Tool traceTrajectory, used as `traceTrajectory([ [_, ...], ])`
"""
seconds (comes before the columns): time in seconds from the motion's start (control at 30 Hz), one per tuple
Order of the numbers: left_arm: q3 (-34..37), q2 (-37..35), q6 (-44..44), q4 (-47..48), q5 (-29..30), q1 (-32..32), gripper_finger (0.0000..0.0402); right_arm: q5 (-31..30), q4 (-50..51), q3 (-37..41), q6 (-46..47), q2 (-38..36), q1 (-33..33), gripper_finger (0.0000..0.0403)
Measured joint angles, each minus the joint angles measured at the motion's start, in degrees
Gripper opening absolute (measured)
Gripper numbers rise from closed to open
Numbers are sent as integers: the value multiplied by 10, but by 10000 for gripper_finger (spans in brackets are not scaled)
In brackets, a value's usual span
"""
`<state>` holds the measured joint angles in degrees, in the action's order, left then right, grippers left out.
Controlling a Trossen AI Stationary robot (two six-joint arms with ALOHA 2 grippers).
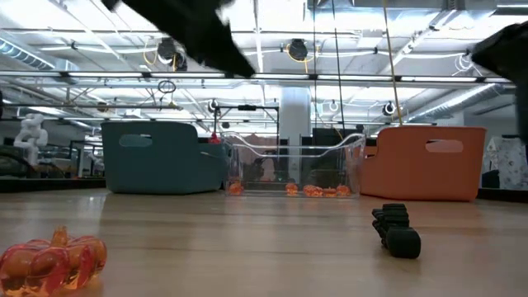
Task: Sort Halloween decoration
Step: Put the white skull toy into the blue bin
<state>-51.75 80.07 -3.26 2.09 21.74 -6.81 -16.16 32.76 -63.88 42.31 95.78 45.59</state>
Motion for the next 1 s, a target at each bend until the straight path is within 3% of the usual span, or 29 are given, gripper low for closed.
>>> traceTrajectory([
  [0.17, 0, -14, 63, 20, 17, -117, 232, -11, 14, 0, -31, -4, 21, 290],
  [0.3, 1, -4, 116, 17, 87, -209, 232, -46, 33, 0, -65, 6, 22, 290],
  [0.5, 1, 8, 140, 14, 214, -306, 232, -47, 32, 0, -96, 19, 9, 288],
  [0.67, 1, 17, 174, 14, 253, -333, 232, -45, 31, 0, -115, 41, -4, 261],
  [1.0, 1, 31, 180, 7, 255, -335, 232, -27, 37, 0, -122, 70, -7, 174],
])
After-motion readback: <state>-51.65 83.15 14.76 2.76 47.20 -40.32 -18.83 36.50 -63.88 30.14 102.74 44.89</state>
